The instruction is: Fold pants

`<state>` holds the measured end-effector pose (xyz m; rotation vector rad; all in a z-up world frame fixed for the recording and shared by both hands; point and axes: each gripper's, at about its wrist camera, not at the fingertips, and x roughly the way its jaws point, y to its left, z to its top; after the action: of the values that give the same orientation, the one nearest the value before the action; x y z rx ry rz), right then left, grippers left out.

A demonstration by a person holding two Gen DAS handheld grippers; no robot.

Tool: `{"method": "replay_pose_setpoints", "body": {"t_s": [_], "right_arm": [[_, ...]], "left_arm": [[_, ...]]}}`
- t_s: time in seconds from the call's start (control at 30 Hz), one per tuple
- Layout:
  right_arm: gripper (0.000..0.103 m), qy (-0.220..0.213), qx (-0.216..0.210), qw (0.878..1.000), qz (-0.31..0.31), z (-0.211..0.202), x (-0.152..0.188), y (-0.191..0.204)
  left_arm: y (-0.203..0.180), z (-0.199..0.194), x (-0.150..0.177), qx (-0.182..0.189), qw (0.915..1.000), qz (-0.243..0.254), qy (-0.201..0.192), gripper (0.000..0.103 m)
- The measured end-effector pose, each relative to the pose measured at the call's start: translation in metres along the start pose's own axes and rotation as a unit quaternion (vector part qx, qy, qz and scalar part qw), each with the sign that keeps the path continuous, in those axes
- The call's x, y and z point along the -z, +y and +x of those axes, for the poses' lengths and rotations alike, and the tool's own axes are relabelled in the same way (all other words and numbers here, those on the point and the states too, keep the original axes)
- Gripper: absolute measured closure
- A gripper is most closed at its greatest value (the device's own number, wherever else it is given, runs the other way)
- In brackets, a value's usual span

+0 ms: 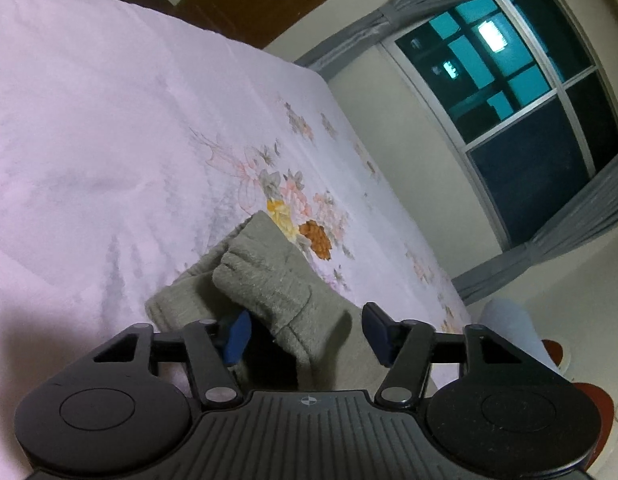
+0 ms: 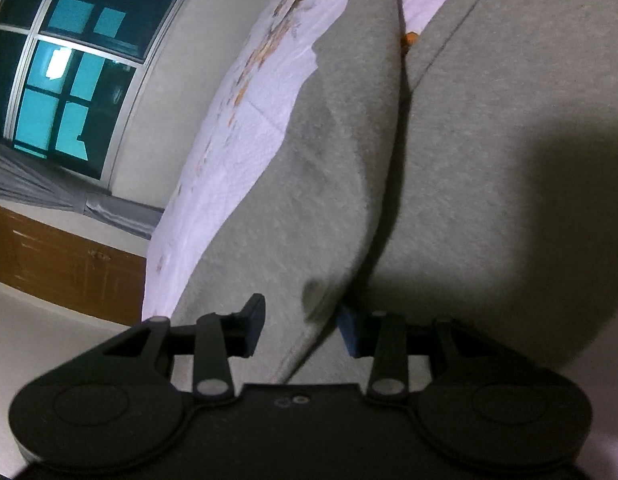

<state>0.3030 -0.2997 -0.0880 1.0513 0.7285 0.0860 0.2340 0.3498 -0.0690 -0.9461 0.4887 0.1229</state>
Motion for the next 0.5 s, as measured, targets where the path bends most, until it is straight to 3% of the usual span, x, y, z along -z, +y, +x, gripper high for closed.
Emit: {"method": "replay_pose_setpoints", "body": {"t_s": [0.03,0.07,0.2,0.27,0.37,0.43,0.5], "right_arm": [[0.091,0.002,-0.001,1.0,0.0,0.002,-0.001,0.001],[0.103,0.009,-0.005,1.0,-0.006,0.006,-0.004,0.003],[0.103,0.015,-0.021,0.997,-0.071,0.005,-0.022,0.036],[0.103,-0.007,-0.056,0.991,-0.118,-0.011,-0.034,0.073],[0.103,-0.055,-0.108,0.976,-0.183,-0.06,-0.037,0.118],[0.103,-0.073,-0.118,0.965,-0.224,-0.094,-0.023,0.119],[0.103,-0.056,-0.108,0.966,-0.23,-0.102,-0.005,0.088]], "left_arm": [[-0.002,0.004,-0.001,-0.006,0.9999,0.008,0.008,0.079],[-0.004,0.007,-0.003,-0.008,0.9997,0.016,0.016,0.081],[-0.027,0.027,-0.04,0.038,0.997,0.045,0.051,0.084],[-0.055,0.022,-0.069,0.1,0.9926,0.063,0.027,0.084],[-0.071,0.002,-0.087,0.215,0.9744,0.067,0.0,0.084],[-0.05,0.0,-0.074,0.206,0.976,0.069,0.014,0.084],[-0.004,0.02,-0.049,0.12,0.9887,0.055,0.071,0.084]]}}
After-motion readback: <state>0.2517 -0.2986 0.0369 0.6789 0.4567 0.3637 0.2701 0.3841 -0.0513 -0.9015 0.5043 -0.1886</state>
